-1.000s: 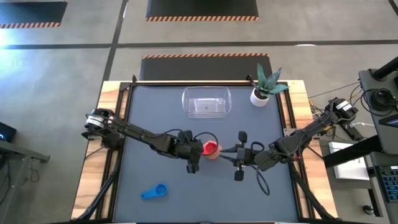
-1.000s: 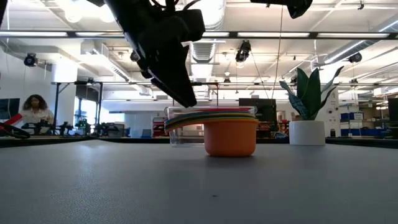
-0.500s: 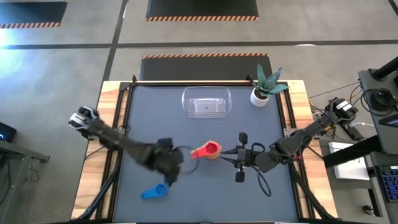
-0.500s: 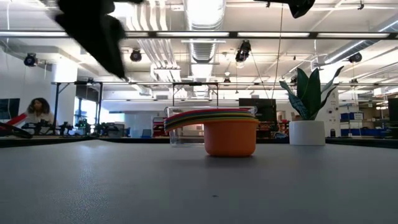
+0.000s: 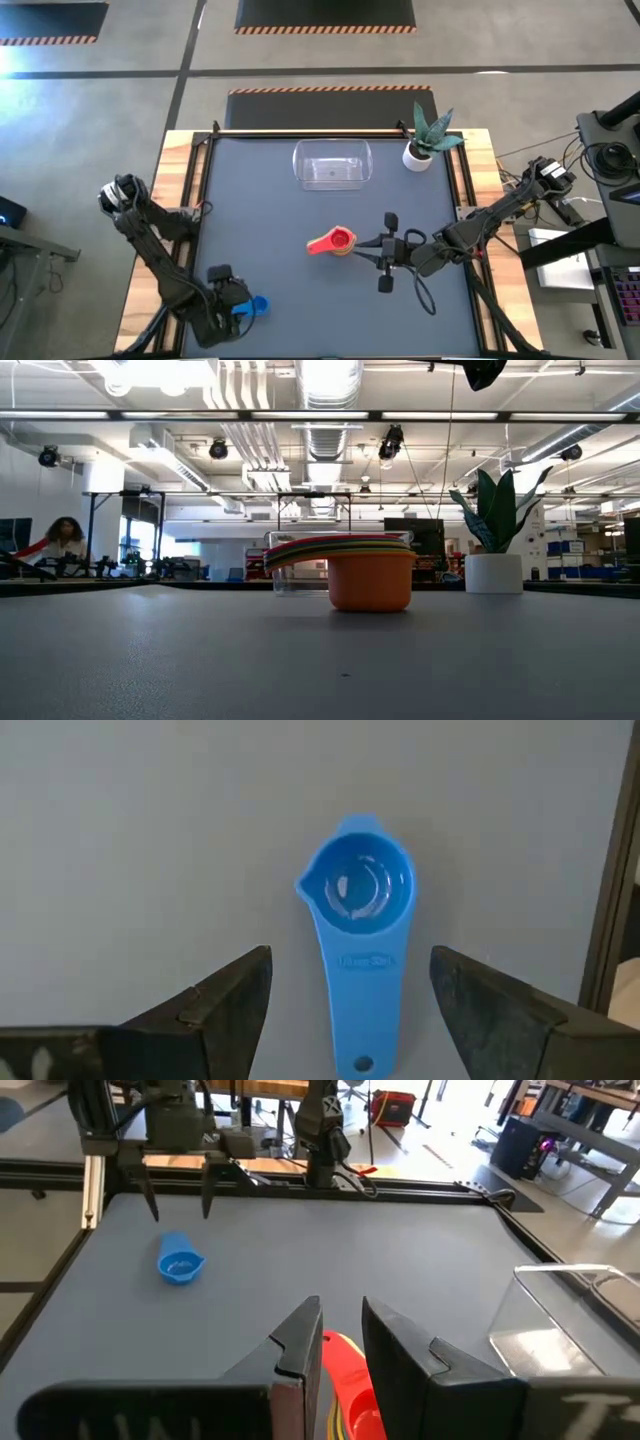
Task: Nest measuring cups in basket
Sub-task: Stack the blue measuring cup on top of the red measuring cup
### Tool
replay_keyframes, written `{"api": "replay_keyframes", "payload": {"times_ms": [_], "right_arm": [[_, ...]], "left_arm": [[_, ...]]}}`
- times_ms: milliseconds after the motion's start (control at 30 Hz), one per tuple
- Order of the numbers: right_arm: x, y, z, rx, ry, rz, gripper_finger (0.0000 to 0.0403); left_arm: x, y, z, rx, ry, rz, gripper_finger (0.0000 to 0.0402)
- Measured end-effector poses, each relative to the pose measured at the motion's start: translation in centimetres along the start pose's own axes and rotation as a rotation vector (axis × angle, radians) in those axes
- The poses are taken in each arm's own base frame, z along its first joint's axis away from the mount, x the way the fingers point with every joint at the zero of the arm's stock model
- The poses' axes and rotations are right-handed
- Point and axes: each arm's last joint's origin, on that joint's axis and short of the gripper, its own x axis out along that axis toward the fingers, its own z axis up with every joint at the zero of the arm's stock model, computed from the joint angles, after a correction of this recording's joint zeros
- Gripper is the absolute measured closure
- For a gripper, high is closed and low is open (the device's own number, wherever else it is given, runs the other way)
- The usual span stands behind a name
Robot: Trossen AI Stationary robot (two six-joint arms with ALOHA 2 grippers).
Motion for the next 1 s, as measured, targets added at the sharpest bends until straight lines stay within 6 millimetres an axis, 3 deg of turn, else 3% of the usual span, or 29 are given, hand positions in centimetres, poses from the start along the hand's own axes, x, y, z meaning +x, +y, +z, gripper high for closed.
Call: {"api": "replay_keyframes", "payload": {"times_ms": [167,433,633,800,1000], "right_arm": [[0.0,0.0,0.0,0.014,0.001,0.000,0.0337],[0.0,0.0,-0.1,0.014,0.004,0.000,0.0337],[0.0,0.0,-0.3,0.012,0.008,-0.001,0.0337],[0.0,0.0,-0.5,0.008,0.012,-0.001,0.0337],[0.0,-0.1,-0.6,0.011,0.018,-0.006,0.0337]], "left_arm": [[0.6,-0.4,-0.7,-0.025,0.028,0.005,0.0134],[3.6,-0.8,-1.8,0.036,0.118,0.084,0.0087],[4.6,-1.1,-1.7,0.065,0.139,0.066,0.0089],[5.7,-0.5,-1.4,0.085,0.165,0.090,0.0133],[6.2,-0.5,-0.5,0.195,0.186,0.031,0.0258]]}}
